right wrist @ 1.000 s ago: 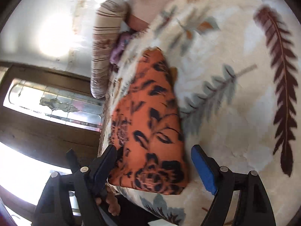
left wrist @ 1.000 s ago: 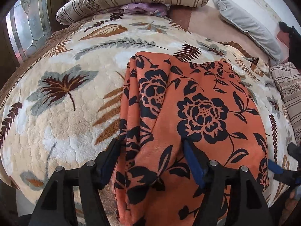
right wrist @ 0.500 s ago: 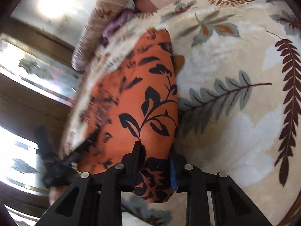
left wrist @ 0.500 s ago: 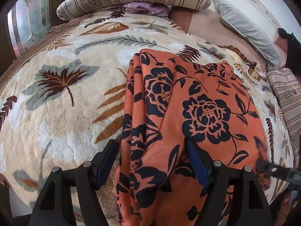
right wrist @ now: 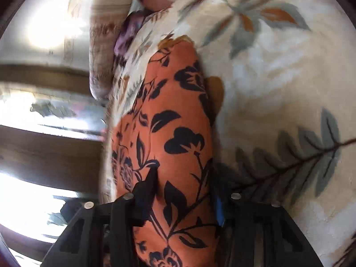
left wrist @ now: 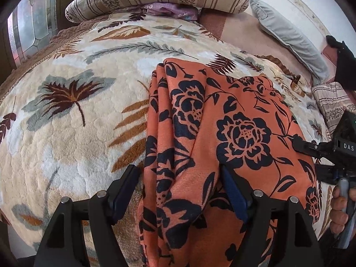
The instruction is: Fold small clothes
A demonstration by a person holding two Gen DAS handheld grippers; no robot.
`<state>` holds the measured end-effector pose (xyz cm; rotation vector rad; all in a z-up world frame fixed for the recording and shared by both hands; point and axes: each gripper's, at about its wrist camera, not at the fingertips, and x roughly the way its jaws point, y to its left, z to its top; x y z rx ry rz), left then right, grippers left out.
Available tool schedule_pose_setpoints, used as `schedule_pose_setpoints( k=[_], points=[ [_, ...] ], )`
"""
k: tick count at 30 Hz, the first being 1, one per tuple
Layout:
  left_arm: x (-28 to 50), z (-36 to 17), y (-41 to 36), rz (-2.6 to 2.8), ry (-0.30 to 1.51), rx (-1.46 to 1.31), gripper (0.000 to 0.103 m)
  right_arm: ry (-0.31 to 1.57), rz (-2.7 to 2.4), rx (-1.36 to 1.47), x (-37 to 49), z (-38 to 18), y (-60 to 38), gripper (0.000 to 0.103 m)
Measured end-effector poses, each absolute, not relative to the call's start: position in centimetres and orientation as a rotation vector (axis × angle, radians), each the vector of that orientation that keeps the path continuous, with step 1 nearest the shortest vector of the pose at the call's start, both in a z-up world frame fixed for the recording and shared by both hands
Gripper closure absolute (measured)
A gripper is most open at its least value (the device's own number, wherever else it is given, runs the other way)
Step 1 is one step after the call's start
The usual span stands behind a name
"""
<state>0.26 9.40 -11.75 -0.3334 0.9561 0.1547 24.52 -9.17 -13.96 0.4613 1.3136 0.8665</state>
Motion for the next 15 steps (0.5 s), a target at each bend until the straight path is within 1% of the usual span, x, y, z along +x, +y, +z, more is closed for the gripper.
schedule_pose_setpoints(
  k=[2,3,5,6,7,8,9,12,14,15],
  points=[
    [0.3,-11.7,9.4,0.150,0.955,-0.334,0.024,1.240,0.847,0.377,23.9,-11.7,-8.9,0.070],
    [0.3,-11.7,9.4,0.151,0.955,-0.331,0.024,1.220,0.828,0.339,23.6,-11.3,-8.7,0.070],
    [0.2,-11.7,9.4,0.147,0.952,-0.336,0.024,1.252,0.789,0.270,23.5,-12.7,-7.9,0.068],
    [0.1,-11.7,9.4,0.150,0.950,-0.340,0.024,1.247,0.798,0.329,23.6,-13.0,-8.4,0.063],
    [0.0,-11.7,9.5,0.148,0.949,-0.341,0.024,1.251,0.819,0.422,23.8,-13.1,-9.3,0.061],
    [0.0,-11.7,9.5,0.144,0.949,-0.345,0.024,1.251,0.822,0.471,23.9,-13.0,-9.6,0.050],
    [0.1,-11.8,9.6,0.141,0.952,-0.351,0.024,1.239,0.815,0.500,24.5,-12.6,-10.1,0.042],
    [0.3,-11.9,9.6,0.141,0.952,-0.345,0.023,1.214,0.816,0.556,27.3,-11.5,-10.0,0.041],
    [0.5,-11.9,9.6,0.142,0.953,-0.342,0.022,1.278,0.851,0.569,29.4,-12.3,-7.9,0.038],
    [0.5,-11.9,9.6,0.142,0.954,-0.348,0.022,1.303,0.833,0.524,30.2,-13.0,-6.9,0.038]
  ],
)
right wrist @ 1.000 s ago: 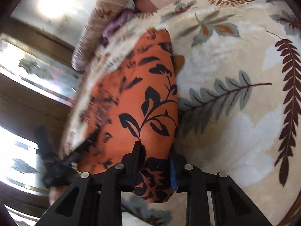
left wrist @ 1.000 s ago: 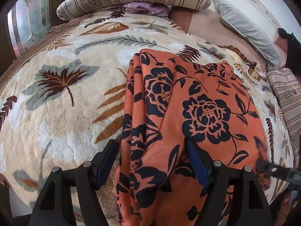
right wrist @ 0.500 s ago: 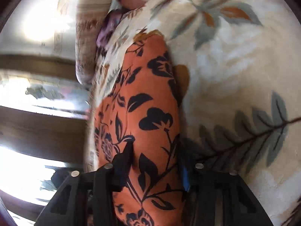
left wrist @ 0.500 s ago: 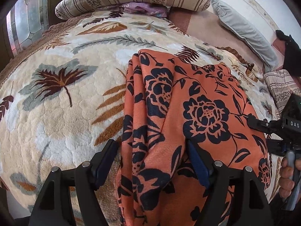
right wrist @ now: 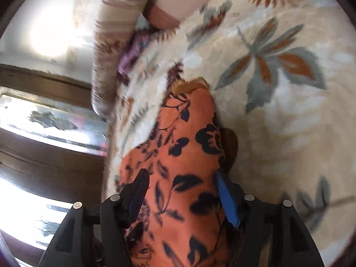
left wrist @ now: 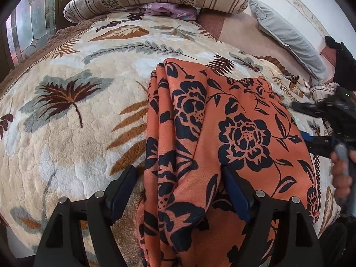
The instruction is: Fold small clothes
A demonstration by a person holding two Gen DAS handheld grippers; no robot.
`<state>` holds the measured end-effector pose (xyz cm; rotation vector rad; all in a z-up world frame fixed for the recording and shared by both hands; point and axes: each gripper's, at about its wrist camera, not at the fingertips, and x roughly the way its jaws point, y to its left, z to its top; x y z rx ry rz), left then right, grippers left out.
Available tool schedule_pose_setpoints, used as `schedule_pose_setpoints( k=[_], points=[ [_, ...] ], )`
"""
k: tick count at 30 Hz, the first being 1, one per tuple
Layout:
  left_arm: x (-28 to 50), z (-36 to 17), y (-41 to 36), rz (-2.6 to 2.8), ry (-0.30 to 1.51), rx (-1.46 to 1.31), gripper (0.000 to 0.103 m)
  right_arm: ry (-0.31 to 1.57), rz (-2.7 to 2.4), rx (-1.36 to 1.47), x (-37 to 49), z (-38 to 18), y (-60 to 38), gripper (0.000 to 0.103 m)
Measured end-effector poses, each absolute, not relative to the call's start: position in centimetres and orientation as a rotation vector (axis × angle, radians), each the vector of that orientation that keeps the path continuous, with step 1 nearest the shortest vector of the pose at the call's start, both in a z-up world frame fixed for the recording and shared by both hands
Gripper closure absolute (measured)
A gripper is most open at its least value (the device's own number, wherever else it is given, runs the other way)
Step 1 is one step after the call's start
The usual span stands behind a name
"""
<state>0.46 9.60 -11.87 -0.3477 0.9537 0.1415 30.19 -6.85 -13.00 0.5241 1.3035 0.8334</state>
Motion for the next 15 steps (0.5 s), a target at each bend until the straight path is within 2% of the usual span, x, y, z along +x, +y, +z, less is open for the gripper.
schedule_pose_setpoints(
  k=[1,3,5,11,15],
  points=[
    [0.4,-11.9,9.6,0.141,0.953,-0.351,0.022,1.309,0.816,0.499,30.8,-13.5,-5.8,0.039],
    [0.4,-11.9,9.6,0.138,0.950,-0.348,0.022,1.323,0.825,0.470,31.6,-14.2,-4.6,0.064],
    [0.4,-12.0,9.7,0.134,0.950,-0.350,0.022,1.288,0.822,0.394,30.9,-13.3,-4.1,0.067],
    [0.3,-12.0,9.8,0.129,0.949,-0.350,0.022,1.217,0.760,0.282,28.8,-12.1,-5.8,0.068],
    [0.3,-12.0,9.7,0.127,0.948,-0.353,0.022,1.159,0.726,0.224,26.9,-10.1,-6.8,0.057]
  ],
)
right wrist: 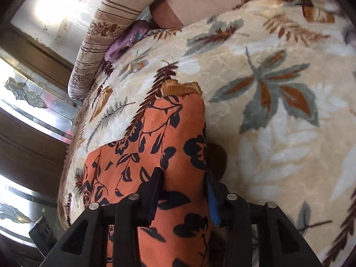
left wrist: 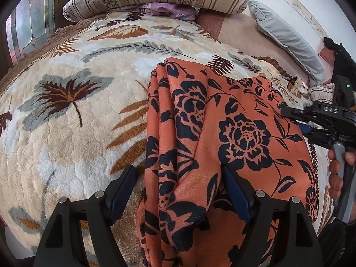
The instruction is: Fold small clothes
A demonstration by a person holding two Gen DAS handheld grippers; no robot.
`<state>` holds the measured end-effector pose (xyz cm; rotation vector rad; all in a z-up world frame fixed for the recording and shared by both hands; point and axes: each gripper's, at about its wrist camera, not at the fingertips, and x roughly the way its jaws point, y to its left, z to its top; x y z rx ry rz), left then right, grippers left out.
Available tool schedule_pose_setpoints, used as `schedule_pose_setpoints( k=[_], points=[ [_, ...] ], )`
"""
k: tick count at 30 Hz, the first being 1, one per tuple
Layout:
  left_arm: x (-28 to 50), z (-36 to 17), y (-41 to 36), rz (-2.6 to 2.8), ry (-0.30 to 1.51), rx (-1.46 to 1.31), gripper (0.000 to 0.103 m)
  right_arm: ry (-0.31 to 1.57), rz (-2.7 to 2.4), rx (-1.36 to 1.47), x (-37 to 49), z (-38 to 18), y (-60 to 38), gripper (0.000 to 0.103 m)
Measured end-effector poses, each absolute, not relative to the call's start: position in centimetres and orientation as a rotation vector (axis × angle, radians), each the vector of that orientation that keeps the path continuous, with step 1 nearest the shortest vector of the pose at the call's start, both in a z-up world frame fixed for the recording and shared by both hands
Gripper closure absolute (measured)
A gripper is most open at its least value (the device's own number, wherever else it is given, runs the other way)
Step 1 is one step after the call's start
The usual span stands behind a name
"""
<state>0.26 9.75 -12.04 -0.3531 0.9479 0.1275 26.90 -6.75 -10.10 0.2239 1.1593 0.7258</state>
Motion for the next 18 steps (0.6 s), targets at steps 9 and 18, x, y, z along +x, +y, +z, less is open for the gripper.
schedule_pose_setpoints(
  k=[9,18],
  points=[
    [0.1,-12.0,10.0,0.102,0.954,-0.364,0.022,1.143,0.845,0.206,20.3,-8.4,-6.4,0.052],
    [0.0,-11.9,10.4,0.072,0.944,-0.379,0.022,1.133,0.883,0.235,18.8,-8.2,-6.1,0.038]
  ],
)
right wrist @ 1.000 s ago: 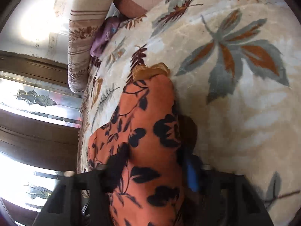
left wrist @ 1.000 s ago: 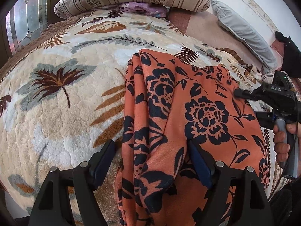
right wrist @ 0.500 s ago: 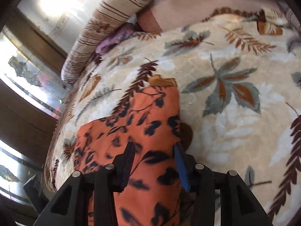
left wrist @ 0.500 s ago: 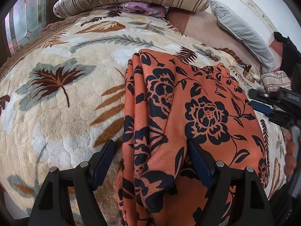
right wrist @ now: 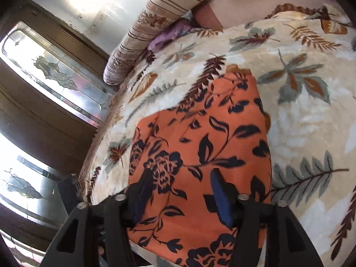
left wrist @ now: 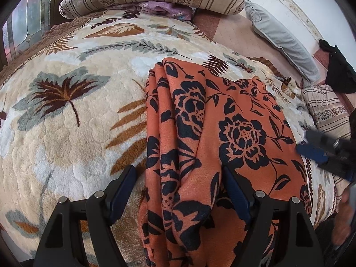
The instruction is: Fold small clothes
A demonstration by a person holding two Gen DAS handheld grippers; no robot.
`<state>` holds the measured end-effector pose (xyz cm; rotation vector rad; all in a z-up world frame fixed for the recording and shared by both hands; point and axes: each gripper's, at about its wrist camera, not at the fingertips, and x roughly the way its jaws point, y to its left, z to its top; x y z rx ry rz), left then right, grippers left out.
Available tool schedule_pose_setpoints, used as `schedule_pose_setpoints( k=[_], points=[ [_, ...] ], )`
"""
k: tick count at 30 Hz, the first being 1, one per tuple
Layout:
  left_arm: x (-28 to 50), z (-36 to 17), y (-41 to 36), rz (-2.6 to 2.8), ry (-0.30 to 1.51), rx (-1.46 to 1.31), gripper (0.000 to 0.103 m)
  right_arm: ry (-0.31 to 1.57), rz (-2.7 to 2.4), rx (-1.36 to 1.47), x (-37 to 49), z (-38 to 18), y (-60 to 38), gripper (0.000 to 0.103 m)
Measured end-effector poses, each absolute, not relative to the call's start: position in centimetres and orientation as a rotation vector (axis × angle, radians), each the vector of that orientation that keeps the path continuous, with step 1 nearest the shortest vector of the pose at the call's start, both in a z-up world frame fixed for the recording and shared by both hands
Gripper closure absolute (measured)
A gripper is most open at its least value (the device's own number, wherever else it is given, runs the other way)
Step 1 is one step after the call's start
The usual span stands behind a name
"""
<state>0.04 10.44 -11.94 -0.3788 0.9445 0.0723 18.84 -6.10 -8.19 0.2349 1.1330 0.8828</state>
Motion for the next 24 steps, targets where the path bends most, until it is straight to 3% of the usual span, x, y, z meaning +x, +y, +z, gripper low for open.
schedule_pose_setpoints(
  k=[2,7,10,16,17,18,24],
  points=[
    [0.1,-11.9,10.4,0.065,0.945,-0.379,0.022,1.193,0.858,0.202,19.2,-10.7,-5.4,0.040],
    [-1.7,-11.1,11.5,0.089,0.930,-0.453,0.023,1.061,0.942,0.286,17.0,-7.6,-7.0,0.040],
    [-1.9,-10.6,12.1,0.086,0.954,-0.511,0.024,1.187,0.914,0.249,17.7,-10.9,-6.1,0.038],
    [-4.4,-9.8,12.3,0.048,0.953,-0.641,0.024,1.105,0.961,0.230,17.2,-10.5,-6.0,0.037],
    [-4.4,-10.3,11.9,0.067,0.982,-0.610,0.037,1.090,0.974,0.222,16.9,-10.6,-6.1,0.037],
    [-4.2,-11.5,11.5,0.083,1.039,-0.580,0.064,1.083,0.982,0.227,16.9,-10.6,-6.3,0.037],
    [-4.4,-10.2,11.2,0.088,1.045,-0.576,0.067,1.088,1.008,0.270,17.5,-11.2,-6.8,0.037]
  ],
)
